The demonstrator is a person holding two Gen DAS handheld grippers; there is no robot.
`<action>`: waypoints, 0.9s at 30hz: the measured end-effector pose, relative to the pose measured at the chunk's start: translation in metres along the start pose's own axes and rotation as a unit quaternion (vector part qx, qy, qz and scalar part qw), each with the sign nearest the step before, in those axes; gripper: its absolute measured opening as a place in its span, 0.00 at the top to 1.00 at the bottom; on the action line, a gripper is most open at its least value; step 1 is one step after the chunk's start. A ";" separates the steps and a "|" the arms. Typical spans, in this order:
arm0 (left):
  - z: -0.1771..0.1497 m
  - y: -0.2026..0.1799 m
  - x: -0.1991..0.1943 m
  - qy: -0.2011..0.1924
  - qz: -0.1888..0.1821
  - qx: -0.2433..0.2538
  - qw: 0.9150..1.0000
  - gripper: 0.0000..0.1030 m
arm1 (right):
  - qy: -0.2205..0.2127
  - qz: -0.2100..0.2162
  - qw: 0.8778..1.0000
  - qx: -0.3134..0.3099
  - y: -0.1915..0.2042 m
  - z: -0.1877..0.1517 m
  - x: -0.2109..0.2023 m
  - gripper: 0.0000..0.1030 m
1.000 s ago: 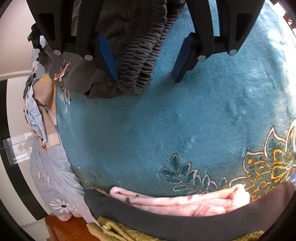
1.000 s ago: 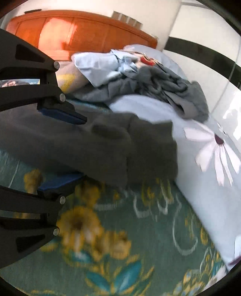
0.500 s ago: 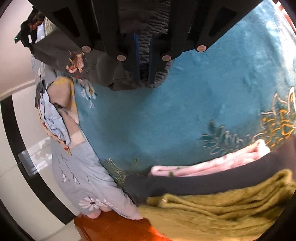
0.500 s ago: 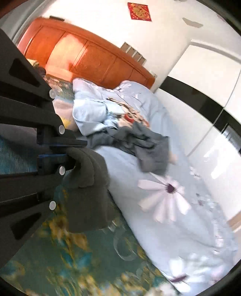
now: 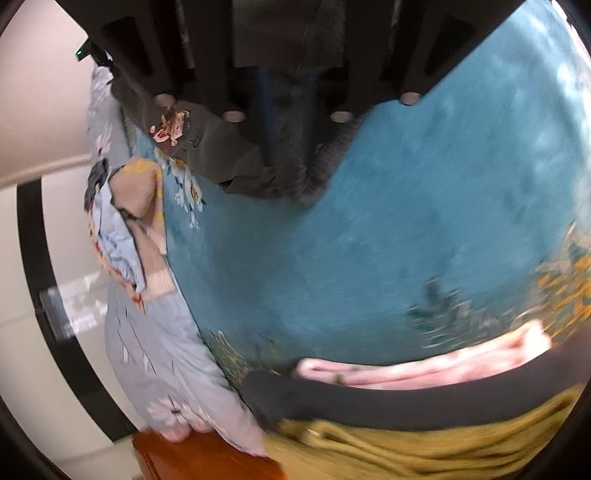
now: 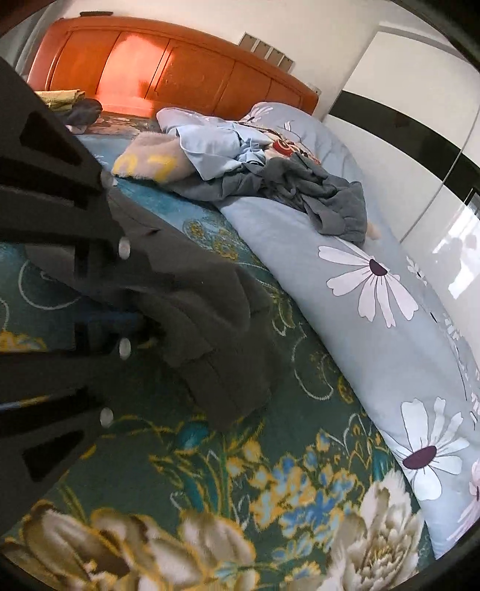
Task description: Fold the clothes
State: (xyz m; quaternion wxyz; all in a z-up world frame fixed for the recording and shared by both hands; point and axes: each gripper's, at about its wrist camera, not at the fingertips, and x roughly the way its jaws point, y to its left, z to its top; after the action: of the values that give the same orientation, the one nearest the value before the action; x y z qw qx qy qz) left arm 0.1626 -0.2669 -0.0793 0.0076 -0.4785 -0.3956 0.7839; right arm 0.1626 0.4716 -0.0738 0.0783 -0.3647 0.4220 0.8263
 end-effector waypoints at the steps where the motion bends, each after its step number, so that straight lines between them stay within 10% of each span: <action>1: -0.005 0.005 -0.009 -0.006 -0.003 -0.009 1.000 0.51 | -0.004 0.001 1.000 0.000 0.003 -0.001 -0.005 0.50; 14: -0.091 0.057 -0.069 -0.024 0.004 -0.039 0.999 0.43 | 0.014 0.036 0.999 -0.019 -0.012 -0.066 -0.106 0.48; 27: -0.127 0.056 -0.044 0.012 0.009 -0.029 0.999 0.43 | 0.049 0.026 0.998 0.043 -0.123 -0.167 -0.213 0.42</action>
State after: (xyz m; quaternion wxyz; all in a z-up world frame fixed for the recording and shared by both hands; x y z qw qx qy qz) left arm 0.3026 -0.2445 -0.1109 -0.0085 -0.4913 -0.4140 0.7662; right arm 0.4599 0.4614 -0.0731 0.0514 -0.3898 0.4702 0.7901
